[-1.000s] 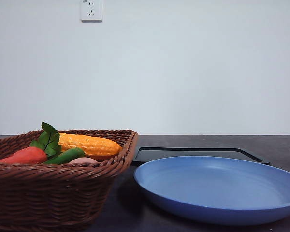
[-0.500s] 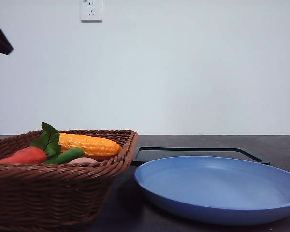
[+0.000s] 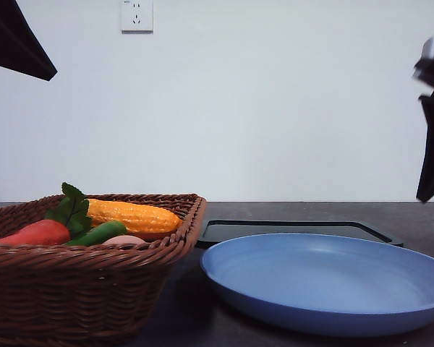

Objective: Transfer egg from basket to plate and serve

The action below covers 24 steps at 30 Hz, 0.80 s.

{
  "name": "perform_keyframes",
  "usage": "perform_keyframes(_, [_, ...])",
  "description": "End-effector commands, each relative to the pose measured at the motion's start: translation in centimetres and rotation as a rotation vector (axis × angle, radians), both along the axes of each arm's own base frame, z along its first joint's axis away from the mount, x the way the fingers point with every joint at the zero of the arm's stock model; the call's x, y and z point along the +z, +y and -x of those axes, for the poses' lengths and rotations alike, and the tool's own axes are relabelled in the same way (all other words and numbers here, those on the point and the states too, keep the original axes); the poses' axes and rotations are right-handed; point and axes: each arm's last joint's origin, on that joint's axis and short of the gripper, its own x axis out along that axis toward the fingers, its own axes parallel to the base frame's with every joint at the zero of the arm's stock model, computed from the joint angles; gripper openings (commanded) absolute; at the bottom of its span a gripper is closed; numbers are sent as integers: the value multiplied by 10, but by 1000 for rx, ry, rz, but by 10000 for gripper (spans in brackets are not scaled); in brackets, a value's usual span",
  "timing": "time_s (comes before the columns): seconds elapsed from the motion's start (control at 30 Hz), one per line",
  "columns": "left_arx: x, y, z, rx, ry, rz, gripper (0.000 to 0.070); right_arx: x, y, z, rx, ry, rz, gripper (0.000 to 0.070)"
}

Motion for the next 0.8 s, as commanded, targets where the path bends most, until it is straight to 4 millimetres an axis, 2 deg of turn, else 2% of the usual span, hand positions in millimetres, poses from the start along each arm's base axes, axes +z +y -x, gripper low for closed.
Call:
perform_keyframes(0.0, [6,-2,-2,-16,-31,2,154,-6,2,-4,6,20,4,294])
perform_keyframes(0.1, [6,-2,-2,-2,-14,17,279,-14,5,-10,21,51,-4,280])
perform_keyframes(0.17, [6,-2,-2,-1,-12,18,307,-20,8,-14,37,68,-23,267])
perform_keyframes(0.47, [6,-2,-1,5,0,23,309,-44,18,-27,73,135,-27,202])
perform_keyframes(0.7, [6,-2,-1,5,3,22,309,-48,19,-28,66,153,-22,0])
perform_keyframes(0.77, [6,-2,-1,5,2,22,310,-48,19,-28,62,155,-24,0])
